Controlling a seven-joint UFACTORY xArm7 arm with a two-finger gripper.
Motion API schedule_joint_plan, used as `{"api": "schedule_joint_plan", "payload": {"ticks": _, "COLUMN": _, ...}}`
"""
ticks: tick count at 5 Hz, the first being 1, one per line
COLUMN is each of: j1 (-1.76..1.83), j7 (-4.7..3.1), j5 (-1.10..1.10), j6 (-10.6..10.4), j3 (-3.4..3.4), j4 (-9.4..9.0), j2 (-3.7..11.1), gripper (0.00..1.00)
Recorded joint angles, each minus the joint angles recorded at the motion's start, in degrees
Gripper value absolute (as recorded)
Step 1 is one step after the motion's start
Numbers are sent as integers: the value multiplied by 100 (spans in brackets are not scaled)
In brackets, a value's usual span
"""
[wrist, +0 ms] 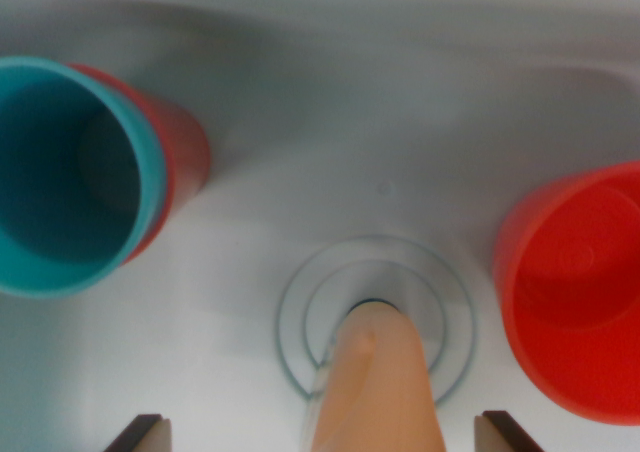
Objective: Pick detergent from the sink
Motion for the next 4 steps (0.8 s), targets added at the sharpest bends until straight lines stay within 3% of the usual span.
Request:
{"api": "schedule_joint_plan", "payload": {"ticks": 1, "j1": 0, "j7": 0, "j5": 0, "j6": 0, "j3": 0, "j4": 0, "j2": 0, "gripper": 100}}
{"api": "schedule_joint_plan", "payload": {"ticks": 4, "j1": 0, "j7": 0, "j5": 0, "j6": 4, "j3": 0, "j4": 3, "j2": -1, "gripper": 100}}
